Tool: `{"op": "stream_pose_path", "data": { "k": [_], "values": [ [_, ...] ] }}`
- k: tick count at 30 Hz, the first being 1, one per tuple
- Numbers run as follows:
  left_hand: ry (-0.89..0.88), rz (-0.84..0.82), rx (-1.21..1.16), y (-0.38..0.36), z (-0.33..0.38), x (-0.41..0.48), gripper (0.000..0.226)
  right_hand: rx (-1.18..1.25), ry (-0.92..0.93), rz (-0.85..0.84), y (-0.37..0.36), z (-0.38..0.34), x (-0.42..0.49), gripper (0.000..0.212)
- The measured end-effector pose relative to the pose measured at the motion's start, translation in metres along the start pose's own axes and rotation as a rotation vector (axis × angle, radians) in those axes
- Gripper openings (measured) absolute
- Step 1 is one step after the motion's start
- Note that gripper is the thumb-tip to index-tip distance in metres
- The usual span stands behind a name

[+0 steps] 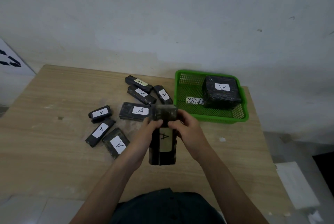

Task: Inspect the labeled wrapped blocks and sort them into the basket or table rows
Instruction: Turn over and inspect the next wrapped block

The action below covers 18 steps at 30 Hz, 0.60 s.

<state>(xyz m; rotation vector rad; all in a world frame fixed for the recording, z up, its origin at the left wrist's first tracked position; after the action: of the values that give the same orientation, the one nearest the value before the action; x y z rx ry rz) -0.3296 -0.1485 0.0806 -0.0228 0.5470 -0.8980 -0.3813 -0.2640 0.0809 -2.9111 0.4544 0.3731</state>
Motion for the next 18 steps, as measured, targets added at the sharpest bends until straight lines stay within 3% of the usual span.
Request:
{"op": "stream_pose_path", "data": {
  "k": [4, 8, 12, 18],
  "values": [
    [-0.075, 0.083, -0.128, 0.004, 0.005, 0.003, 0.038, -0.057, 0.02, -0.059, -0.014, -0.004, -0.005, 0.036],
    [-0.184, 0.192, -0.149, 0.0, 0.012, -0.002, 0.031, 0.111, 0.09, -0.096, -0.028, -0.01, -0.007, 0.025],
    [-0.237, 0.284, -0.153, -0.005, 0.015, -0.006, 0.013, 0.094, 0.138, 0.12, -0.024, -0.01, -0.007, 0.023],
    [-0.334, 0.385, -0.116, -0.007, 0.021, -0.007, 0.017, 0.017, 0.232, 0.338, -0.019, -0.017, -0.01, 0.004]
  ]
}}
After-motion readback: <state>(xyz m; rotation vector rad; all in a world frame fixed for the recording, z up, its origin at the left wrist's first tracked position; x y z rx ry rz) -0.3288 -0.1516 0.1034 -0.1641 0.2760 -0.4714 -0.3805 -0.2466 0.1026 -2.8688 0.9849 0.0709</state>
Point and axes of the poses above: each hand's wrist, its own x-axis towards the middle knuckle, its own y-axis out of the back of the hand, z = x × y, the point moved 9 cm from there along x, towards the middle knuckle, and after that the axes turned 15 degrees about -z, right-handed, at the moved point
